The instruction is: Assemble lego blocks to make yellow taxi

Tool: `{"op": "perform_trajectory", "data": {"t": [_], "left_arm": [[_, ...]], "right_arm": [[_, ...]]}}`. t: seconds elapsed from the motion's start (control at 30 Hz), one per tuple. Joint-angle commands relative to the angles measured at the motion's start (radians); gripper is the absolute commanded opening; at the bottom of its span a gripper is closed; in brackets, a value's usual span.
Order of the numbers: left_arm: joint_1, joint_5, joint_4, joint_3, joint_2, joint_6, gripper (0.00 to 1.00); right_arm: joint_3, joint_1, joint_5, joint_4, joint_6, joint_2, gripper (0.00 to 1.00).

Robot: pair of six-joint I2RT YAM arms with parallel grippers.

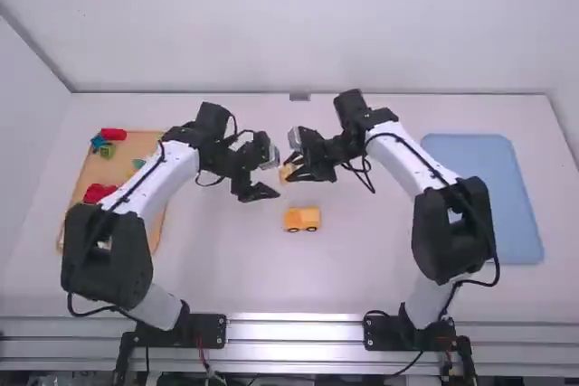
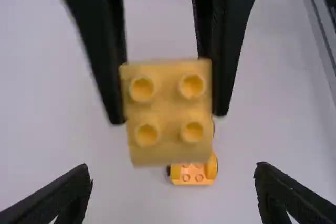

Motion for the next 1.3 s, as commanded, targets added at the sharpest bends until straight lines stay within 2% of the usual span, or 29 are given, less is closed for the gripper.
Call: {"op": "perform_trajectory", "data": {"t": [0.0, 0.17, 0.27, 0.37, 0.57, 0.77, 0.83, 1.13, 1.27], "left_arm": [[0.012, 0.093, -0.002, 0.016, -0.027, 0.064, 0.83], [0.009, 0.107, 0.058, -0.012, -0.027, 0.076, 0.82], [0.010, 0.085, 0.093, -0.011, -0.027, 0.004, 0.81], [0.013, 0.068, 0.098, -0.012, -0.027, -0.001, 0.78], [0.005, 0.011, 0.127, -0.012, -0.027, -0.041, 0.64], [0.005, 0.001, 0.143, -0.012, -0.027, -0.053, 0.58], [0.005, 0.001, 0.143, -0.012, -0.027, -0.053, 0.52], [0.005, 0.012, 0.146, -0.012, -0.027, -0.053, 0.51], [0.005, 0.012, 0.147, -0.012, -0.027, -0.054, 0.42]], "right_arm": [[0.016, -0.002, -0.054, -0.004, -0.005, 0.002, 0.00], [-0.042, 0.014, -0.080, 0.090, 0.018, 0.003, 0.00], [-0.063, 0.008, -0.074, 0.180, 0.135, 0.002, 0.00], [-0.063, 0.005, -0.071, 0.197, 0.153, 0.002, 0.00], [-0.063, 0.013, -0.071, 0.213, 0.153, 0.002, 0.00], [-0.063, 0.013, -0.068, 0.213, 0.158, 0.002, 0.00], [-0.063, 0.013, -0.069, 0.214, 0.157, 0.002, 0.00], [-0.063, 0.027, -0.028, 0.279, 0.250, 0.002, 0.00], [-0.063, 0.026, -0.025, 0.285, 0.258, 0.002, 0.00]]}}
